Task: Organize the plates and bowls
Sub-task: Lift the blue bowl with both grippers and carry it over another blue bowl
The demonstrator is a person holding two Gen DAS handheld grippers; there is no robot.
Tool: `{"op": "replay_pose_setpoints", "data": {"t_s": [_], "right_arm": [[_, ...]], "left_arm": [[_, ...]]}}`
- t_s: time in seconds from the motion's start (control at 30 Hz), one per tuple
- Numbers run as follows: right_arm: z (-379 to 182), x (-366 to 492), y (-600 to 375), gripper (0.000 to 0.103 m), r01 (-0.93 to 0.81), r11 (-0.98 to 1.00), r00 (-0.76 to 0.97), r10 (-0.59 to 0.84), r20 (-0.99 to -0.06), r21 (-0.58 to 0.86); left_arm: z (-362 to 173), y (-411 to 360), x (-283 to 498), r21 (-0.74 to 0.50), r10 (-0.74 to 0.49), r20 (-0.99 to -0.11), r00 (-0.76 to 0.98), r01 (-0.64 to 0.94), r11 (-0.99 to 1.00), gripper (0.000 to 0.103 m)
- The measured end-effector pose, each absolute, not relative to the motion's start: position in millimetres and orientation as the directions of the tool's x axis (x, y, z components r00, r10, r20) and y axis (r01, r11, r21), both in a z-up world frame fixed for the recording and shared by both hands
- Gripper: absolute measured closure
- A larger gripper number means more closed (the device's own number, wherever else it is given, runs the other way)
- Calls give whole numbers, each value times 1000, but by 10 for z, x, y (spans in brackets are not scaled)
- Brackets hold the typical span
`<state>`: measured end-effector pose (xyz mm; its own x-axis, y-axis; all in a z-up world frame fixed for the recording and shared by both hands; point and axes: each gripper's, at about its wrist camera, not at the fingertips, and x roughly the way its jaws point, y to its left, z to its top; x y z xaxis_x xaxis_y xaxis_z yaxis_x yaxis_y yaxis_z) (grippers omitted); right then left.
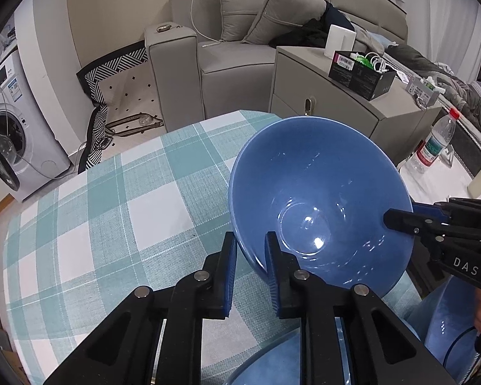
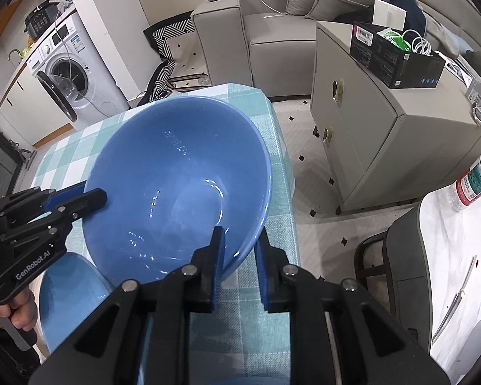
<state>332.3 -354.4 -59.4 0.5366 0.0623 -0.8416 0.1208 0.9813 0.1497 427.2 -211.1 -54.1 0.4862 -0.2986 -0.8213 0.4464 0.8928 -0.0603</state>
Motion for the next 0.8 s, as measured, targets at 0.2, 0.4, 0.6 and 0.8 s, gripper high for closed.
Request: {"op": "replay_pose_setpoints", "data": {"t_s": [0.2,0.4,0.6,0.8], "right_arm": [[-474,3253,-3531,85,120,981,558,61,-828,153],[-375,3151,-3504,85,119,982,575,50,-817,144],[-261,3030,-3499,85,120,983,596,43,-802,142],[-143,2926,-3501,85,117,983,613,41,-789,142]], "left_arm": [[-397,-2086,4174,-59,-309,-801,512,446,893,85],[-261,-2082,4044,-49,-311,-787,533,449,892,85],[-136,-2073,3932,-45,-319,-772,550,452,891,85],[-14,-2064,3804,-41,-324,-759,565,455,889,85]]}}
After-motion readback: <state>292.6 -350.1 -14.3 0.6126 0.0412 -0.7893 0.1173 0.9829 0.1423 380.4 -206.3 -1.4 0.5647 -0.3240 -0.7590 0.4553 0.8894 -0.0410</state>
